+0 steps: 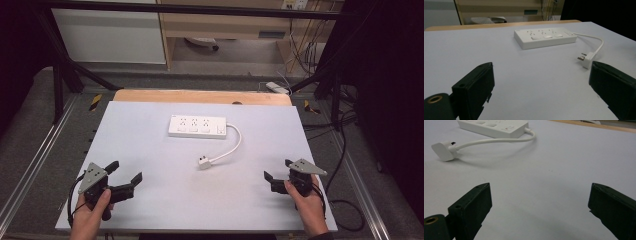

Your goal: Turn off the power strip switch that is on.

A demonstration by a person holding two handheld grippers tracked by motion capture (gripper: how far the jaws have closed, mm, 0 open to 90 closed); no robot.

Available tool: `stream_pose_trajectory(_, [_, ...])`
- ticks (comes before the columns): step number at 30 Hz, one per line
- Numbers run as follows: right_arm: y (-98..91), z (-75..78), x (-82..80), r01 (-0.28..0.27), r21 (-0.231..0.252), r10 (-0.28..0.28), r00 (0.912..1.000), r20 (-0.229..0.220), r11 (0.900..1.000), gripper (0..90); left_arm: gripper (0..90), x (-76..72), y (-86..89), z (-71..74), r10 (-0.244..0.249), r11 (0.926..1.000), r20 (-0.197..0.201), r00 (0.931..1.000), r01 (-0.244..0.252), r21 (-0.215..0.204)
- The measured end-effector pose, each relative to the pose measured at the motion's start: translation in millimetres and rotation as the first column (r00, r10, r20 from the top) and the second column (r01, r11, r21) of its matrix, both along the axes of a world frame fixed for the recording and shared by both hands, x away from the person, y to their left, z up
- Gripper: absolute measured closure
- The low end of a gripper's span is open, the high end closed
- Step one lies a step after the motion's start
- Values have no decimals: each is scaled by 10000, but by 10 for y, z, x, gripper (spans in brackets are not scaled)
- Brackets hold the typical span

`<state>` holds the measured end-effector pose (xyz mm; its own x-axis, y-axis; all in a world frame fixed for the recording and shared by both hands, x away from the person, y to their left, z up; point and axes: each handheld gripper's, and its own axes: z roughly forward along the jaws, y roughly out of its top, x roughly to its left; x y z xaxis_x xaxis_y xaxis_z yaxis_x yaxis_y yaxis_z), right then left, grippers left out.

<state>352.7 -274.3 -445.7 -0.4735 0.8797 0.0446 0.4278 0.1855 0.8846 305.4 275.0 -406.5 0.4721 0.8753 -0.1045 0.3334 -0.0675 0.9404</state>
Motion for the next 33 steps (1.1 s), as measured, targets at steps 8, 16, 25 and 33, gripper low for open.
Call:
stream_pose_trajectory(8, [27, -18, 2, -95, -453, 86, 9998, -205, 9989, 50, 59, -13, -30, -3, -236, 9996, -56, 9997, 237, 172])
stream_pose_trajectory(16, [-13, -10, -7, 10, -21, -10, 9998, -179, 10000, 50, 58, -6, -40, 0, -357, 9993, -60, 9993, 358, 141])
stream_pose_trajectory(25, [-21, 14, -22, -38, 173, 38, 10000, 17, 9998, 49, 52, 29, -43, 31, -500, 9986, -33, 9987, 501, 148])
stream_pose_trajectory(33, [-8, 20, -28, -130, 224, 129, 9999, 12, 9997, 47, 55, 106, -76, 115, -621, 9976, -269, 9977, 613, -309])
